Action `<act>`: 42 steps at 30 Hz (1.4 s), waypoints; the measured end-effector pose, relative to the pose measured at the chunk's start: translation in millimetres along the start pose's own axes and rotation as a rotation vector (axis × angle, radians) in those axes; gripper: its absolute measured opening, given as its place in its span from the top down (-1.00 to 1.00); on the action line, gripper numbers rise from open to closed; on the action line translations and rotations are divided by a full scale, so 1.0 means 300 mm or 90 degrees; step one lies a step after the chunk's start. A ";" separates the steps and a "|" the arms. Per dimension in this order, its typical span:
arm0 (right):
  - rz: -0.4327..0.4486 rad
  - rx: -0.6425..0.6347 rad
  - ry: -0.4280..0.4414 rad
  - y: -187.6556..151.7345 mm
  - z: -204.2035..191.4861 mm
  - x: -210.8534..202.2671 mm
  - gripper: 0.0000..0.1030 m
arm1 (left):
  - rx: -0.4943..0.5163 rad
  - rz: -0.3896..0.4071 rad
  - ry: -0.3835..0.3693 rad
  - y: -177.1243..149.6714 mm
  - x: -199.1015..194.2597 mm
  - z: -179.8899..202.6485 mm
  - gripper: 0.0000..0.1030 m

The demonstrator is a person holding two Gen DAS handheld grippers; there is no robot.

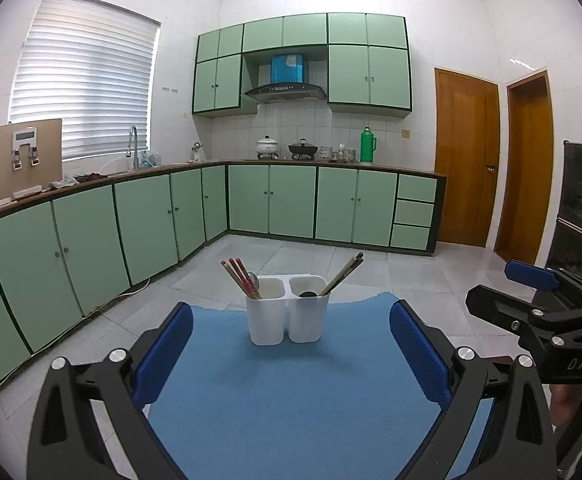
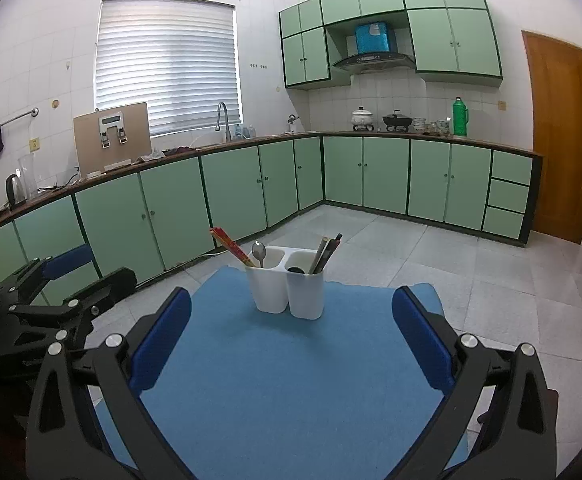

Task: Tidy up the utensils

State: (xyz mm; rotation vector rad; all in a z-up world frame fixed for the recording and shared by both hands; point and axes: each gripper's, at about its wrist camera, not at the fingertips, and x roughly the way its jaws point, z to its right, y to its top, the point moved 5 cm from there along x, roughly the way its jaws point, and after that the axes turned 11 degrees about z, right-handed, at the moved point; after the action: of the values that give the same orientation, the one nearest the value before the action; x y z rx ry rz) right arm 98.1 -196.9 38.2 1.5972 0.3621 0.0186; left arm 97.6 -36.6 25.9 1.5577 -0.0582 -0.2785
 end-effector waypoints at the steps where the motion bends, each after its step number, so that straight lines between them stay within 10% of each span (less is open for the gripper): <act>1: 0.000 -0.001 0.000 -0.001 -0.002 -0.002 -0.90 | 0.000 0.003 0.003 0.001 -0.003 -0.006 -0.88; 42: 0.012 0.001 -0.005 0.011 0.004 -0.033 -0.90 | 0.008 0.017 0.004 0.012 -0.051 -0.009 -0.88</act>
State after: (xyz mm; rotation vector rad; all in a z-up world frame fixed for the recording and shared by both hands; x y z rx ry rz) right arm 89.7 -200.5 43.4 1.6016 0.3403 0.0269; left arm 83.8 -30.8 31.7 1.5688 -0.0763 -0.2521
